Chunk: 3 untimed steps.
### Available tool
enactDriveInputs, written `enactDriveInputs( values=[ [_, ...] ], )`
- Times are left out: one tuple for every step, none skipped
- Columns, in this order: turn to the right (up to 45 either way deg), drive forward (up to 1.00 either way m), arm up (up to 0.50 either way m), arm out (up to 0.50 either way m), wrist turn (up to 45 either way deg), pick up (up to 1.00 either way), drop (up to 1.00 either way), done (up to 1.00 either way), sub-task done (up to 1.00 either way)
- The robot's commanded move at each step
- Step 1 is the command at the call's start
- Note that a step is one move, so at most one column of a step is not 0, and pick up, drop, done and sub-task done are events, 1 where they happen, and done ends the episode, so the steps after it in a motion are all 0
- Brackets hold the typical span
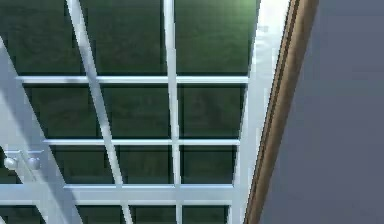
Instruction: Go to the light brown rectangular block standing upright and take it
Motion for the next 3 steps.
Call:
enactDriveInputs(
  values=[
    [-45.0, 0.00, 0.00, 0.00, 0.0, 0.00, 0.00, 0.00, 0.00],
    [-45.0, 0.00, 0.00, 0.00, 0.0, 0.00, 0.00, 0.00, 0.00],
    [-45.0, 0.00, 0.00, 0.00, 0.0, 0.00, 0.00, 0.00, 0.00]
  ],
)
